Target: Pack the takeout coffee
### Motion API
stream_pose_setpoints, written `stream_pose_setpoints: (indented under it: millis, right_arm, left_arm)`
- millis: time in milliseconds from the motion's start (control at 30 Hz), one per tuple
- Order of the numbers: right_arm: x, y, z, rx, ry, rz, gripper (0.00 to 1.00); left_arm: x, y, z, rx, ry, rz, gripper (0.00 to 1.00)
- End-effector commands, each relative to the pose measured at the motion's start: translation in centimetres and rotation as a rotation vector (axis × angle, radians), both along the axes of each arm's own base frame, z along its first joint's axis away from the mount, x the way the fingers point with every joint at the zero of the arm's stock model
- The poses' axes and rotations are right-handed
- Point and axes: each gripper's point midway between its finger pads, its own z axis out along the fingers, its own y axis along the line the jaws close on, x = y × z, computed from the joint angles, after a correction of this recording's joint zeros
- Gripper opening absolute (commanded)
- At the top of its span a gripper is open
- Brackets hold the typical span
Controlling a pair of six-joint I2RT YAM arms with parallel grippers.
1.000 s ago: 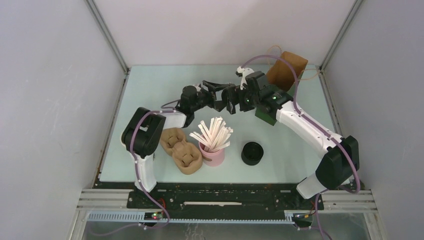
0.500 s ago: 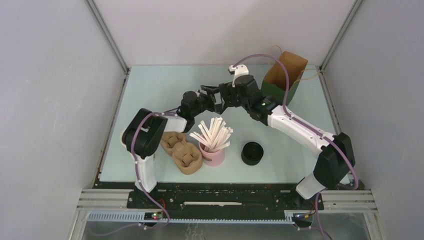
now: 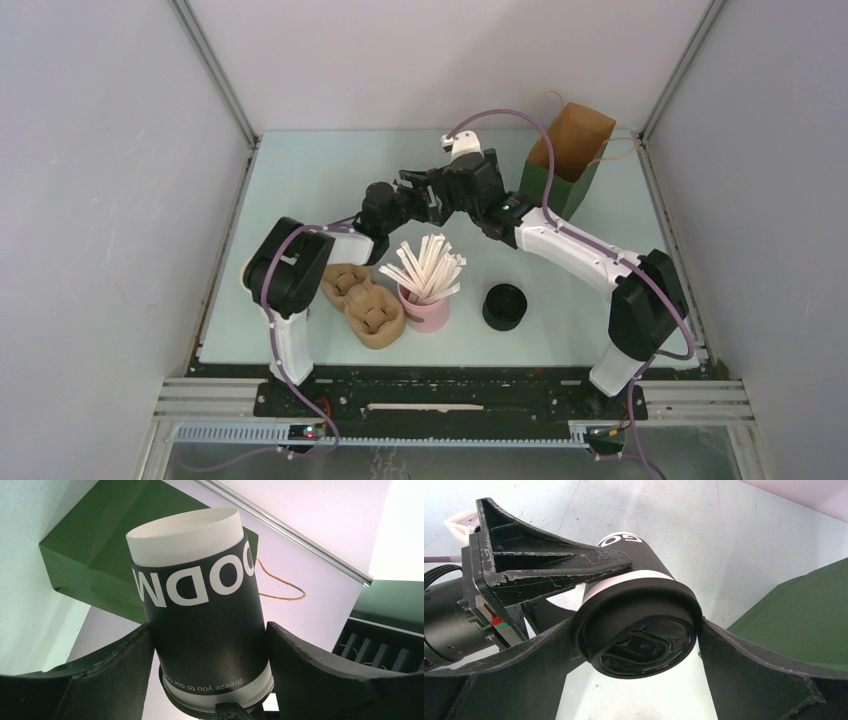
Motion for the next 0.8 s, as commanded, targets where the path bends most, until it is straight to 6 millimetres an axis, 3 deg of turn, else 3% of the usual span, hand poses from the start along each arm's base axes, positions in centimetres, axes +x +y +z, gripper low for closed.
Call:
stream_pose_setpoints:
  millis: [0, 133, 333, 500, 767]
  right_arm:
    - [-0.1, 0.0, 2.6, 0.021, -0.037, -0.004, 1.00]
    - [-1.9, 0.1, 4.0, 0.081, -0.006, 0.037, 1.00]
    - [-3.6, -1.0, 3.8, 0.081, 0.085, 0.012, 1.00]
    - [-4.5, -1.5, 4.5, 0.119, 0.100, 0.003, 1.00]
    - [-4.4, -2.7, 4.6, 0.126, 0.090, -0.055, 1.00]
  left_arm:
    - [-1.3, -0.6, 4.1, -0.081, -0.089, -0.035, 0.65]
    - [-1.3, -0.5, 4.1, -0.118, -0.075, -0.035, 0.63]
    - [-2.8, -1.0, 4.1, -0.193, 0.012, -0.048, 0.62]
    - [-2.8, -1.3, 3.6, -0.187, 0.038, -0.054, 0.62]
    - [-3.0, -0.9, 3.1, -0.196, 0.051, -0.040, 0.62]
